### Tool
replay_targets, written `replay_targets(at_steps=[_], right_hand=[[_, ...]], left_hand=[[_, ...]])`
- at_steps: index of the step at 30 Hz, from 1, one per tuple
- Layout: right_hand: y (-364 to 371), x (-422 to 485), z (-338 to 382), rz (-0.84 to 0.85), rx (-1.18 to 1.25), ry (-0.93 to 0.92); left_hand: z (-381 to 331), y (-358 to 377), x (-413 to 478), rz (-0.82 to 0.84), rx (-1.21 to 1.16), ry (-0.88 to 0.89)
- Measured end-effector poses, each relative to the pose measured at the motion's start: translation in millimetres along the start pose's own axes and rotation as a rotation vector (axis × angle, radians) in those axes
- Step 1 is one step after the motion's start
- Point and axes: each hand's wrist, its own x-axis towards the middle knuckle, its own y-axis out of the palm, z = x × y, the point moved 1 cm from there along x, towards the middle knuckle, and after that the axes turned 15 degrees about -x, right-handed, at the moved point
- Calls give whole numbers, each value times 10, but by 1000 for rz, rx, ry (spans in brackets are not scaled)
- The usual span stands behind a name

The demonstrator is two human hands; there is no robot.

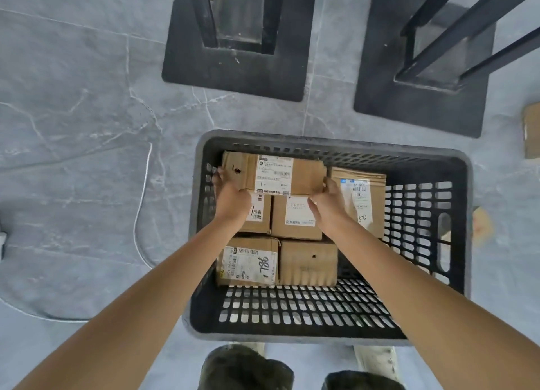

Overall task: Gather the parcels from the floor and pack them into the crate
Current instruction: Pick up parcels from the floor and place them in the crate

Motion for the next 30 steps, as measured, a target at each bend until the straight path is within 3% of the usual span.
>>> replay_targets(at_steps=[4, 10, 13, 16, 20, 30], right_hand=[[2, -17, 73, 48, -2, 7], [-89, -189, 177, 52, -138, -70], [-224, -487, 303, -44, -335, -147], [-423, -874, 475, -88, -353, -250], [-815, -1617, 858, -121, -314, -339], [-2457, -4388, 2013, -219, -75, -430]], left_hand=[[-12, 46, -47, -36, 24, 55], [-126, 175, -260, -241, 161, 148], [-211, 134, -439, -217, 214, 227], [-462, 16, -708, -185, 206, 311], [-1090, -206, -1237, -132, 227, 473], [-3245, -641, -3686, -91, 109, 629]])
